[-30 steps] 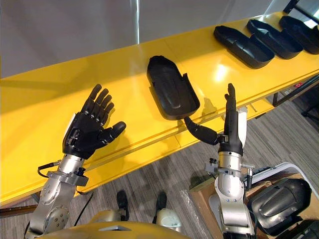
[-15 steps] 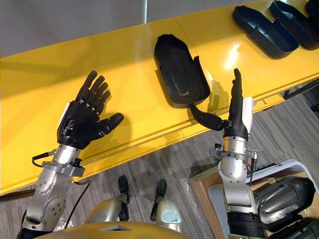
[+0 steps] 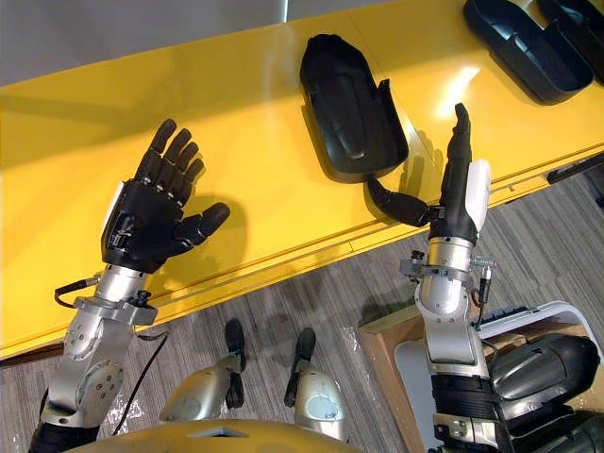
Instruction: Walk over and take three plastic housings, then place them on the shelf
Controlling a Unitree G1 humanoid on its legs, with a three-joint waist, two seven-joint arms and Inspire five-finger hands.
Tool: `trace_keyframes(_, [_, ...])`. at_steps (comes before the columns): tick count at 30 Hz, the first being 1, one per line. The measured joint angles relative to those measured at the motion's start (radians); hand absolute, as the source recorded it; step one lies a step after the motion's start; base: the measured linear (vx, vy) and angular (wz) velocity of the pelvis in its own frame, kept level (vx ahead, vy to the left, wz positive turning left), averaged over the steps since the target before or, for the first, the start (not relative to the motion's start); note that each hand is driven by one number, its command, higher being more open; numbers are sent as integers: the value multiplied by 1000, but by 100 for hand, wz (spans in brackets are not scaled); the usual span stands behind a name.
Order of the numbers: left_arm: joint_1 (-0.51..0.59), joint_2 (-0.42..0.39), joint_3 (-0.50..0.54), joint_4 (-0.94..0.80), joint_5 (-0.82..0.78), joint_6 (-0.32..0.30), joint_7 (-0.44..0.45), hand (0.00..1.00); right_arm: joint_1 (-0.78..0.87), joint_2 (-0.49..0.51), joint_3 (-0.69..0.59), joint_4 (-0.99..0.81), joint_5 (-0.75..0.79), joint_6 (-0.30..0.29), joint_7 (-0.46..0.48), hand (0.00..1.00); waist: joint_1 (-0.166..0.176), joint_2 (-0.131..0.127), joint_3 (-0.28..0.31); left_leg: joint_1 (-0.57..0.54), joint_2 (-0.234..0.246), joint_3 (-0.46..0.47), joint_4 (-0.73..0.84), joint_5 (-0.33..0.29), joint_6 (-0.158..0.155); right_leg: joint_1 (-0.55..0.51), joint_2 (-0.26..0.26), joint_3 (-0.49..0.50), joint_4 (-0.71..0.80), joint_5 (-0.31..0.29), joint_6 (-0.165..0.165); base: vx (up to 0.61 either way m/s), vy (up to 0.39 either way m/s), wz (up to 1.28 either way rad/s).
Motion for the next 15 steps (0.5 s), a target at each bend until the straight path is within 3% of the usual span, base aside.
trace_keyframes(5, [-3, 19, 2, 0, 0, 0, -1, 100, -54, -50, 0, 34, 0, 11, -23, 100, 2, 0, 18, -1, -2, -5, 0, 2, 3, 0, -2, -4, 0, 0, 0, 3, 2, 1])
trace_keyframes(15, [-3, 18, 6, 0, 0, 0, -28, 100, -55, -50, -2, 34, 0, 8, -28, 100, 0, 0, 19, 5, -6, -11, 0, 2, 4, 9, -6, -12, 1, -4, -1, 9, 4, 2])
